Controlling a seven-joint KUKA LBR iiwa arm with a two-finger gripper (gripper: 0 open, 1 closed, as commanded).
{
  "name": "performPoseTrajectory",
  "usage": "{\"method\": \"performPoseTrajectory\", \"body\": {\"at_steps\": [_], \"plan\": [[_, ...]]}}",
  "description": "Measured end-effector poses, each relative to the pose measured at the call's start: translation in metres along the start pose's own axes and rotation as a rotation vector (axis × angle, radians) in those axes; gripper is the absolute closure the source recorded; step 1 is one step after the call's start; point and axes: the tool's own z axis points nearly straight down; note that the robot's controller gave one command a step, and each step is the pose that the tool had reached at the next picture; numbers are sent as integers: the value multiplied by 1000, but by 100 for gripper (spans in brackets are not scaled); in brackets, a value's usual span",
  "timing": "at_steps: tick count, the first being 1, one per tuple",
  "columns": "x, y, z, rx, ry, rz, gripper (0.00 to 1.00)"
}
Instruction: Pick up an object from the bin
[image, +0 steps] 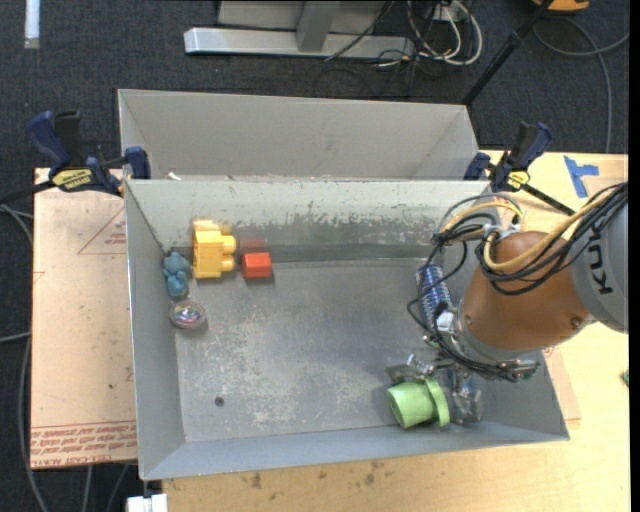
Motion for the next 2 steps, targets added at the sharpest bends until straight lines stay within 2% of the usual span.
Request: {"method": "performPoseTrajectory", "body": {"at_steps": [1, 2], "plan": [[-3, -5, -3, 18, -12, -1, 100], [-7, 3, -129, 5, -1, 22, 100]]}}
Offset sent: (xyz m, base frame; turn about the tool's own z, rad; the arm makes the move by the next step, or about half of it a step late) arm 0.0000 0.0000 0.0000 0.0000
